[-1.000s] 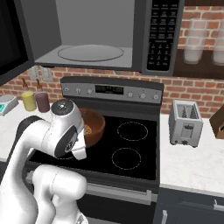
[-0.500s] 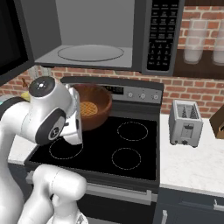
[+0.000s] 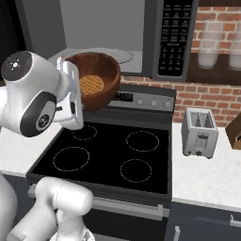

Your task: Open the microwave, place the bowl with waffle inside the microwave, then close the microwave door and turn it on.

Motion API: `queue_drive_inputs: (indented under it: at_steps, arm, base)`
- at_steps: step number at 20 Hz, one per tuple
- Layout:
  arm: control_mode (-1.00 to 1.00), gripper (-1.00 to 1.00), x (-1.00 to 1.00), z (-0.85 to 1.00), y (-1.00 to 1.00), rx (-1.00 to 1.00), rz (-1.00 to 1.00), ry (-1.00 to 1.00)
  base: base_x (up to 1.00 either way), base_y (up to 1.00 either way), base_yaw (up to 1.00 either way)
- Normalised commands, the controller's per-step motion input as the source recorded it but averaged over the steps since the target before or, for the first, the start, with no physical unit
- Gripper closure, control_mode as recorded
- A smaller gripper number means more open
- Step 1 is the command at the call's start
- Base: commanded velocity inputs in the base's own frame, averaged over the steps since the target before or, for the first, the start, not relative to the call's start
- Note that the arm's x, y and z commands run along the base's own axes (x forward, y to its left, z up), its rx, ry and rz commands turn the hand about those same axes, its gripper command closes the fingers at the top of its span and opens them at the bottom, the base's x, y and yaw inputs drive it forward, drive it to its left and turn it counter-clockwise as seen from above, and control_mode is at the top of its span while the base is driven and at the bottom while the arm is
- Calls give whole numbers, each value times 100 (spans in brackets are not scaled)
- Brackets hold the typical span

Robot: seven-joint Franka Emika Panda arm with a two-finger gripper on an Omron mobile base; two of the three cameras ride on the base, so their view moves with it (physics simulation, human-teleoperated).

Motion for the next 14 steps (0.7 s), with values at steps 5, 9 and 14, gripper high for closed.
queue_drive_inputs:
  at_steps: [5,9,14]
  arm:
    - [-100,100,10,66,1,0,3,-15]
    - [-100,100,46,38,17,0,11,0]
    - [-100,100,80,14,20,0,8,0]
  base:
    - [0,0,0]
    - [0,0,0]
    - [0,0,0]
